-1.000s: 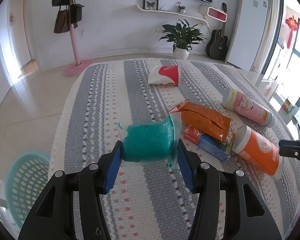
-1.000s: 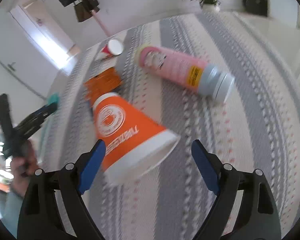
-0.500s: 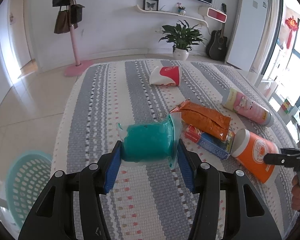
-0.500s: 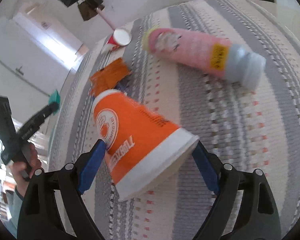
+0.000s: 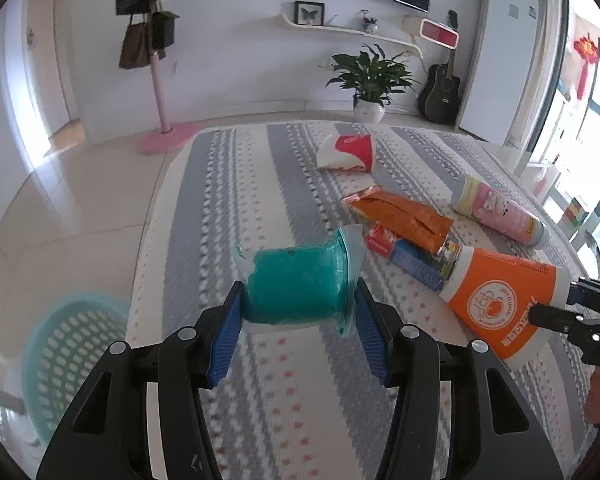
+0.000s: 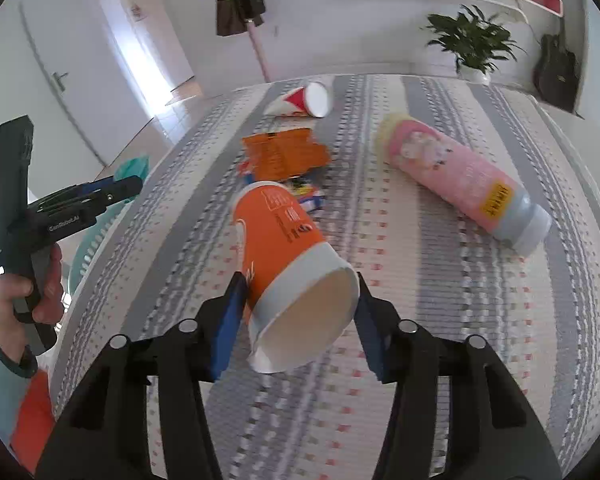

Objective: Collect trash
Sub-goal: 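Carry packet and cup over the teal basket and open both tools to drop them, then grasp the blue card box with the left tool while the right tool grasps the pink bottle, then carry the card box and pink bottle over the basket and open both tools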

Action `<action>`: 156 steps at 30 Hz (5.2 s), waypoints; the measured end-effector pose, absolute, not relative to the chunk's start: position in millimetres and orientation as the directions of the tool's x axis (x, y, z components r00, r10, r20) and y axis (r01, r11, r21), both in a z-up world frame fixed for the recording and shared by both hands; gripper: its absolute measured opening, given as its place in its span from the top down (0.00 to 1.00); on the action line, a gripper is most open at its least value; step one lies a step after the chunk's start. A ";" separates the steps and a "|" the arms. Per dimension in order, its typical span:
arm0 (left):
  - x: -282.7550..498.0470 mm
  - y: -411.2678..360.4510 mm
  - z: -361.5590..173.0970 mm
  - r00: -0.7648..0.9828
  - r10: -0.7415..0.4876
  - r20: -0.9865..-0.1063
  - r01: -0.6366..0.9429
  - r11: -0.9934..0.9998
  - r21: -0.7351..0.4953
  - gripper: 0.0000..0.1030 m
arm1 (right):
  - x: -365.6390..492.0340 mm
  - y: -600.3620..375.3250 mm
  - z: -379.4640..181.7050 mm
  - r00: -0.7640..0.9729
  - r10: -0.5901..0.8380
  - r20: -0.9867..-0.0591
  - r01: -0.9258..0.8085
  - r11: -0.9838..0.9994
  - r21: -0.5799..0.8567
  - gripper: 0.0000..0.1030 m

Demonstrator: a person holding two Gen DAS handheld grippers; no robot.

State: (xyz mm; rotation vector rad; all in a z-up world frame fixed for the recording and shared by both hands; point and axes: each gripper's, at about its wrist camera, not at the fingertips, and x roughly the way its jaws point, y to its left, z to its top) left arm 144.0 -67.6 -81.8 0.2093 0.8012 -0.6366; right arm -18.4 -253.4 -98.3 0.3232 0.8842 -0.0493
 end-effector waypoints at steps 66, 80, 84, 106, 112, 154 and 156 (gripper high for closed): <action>181.8 89.6 -6.2 0.611 -0.541 -0.577 0.383 0.841 -0.383 0.37 | 97.1 -63.1 -14.0 0.709 0.132 -0.692 0.017 0.979 0.204 0.57; 125.5 -116.5 -69.5 0.400 -0.578 -0.711 0.628 0.738 -0.247 0.19 | 27.5 -283.4 -13.3 0.685 -0.191 -0.703 0.299 0.954 0.031 0.52; 134.5 -153.6 -106.5 0.392 -0.506 -0.768 0.569 0.789 -0.230 0.19 | 15.1 -333.2 -34.6 0.659 -0.245 -0.711 0.353 0.936 0.006 0.48; 142.5 -194.8 -132.6 0.390 -0.431 -0.814 0.602 0.788 -0.129 0.84 | 33.2 -368.9 -117.8 0.544 -0.186 -0.818 0.304 0.952 -0.014 0.31; 141.3 -146.6 -127.9 0.322 -0.503 -0.802 0.571 0.779 -0.259 0.84 | 37.0 -349.3 -118.4 0.526 -0.213 -0.824 0.284 0.957 -0.066 0.52; 90.7 7.2 -119.0 0.361 -0.340 -0.868 0.503 0.855 -0.125 0.28 | -25.9 -183.7 -96.2 0.546 0.134 -0.827 0.080 0.974 0.211 0.59; 94.1 3.5 -118.8 0.363 -0.339 -0.868 0.509 0.853 -0.120 0.28 | -26.3 -181.8 -93.7 0.554 0.135 -0.822 0.071 0.975 0.208 0.57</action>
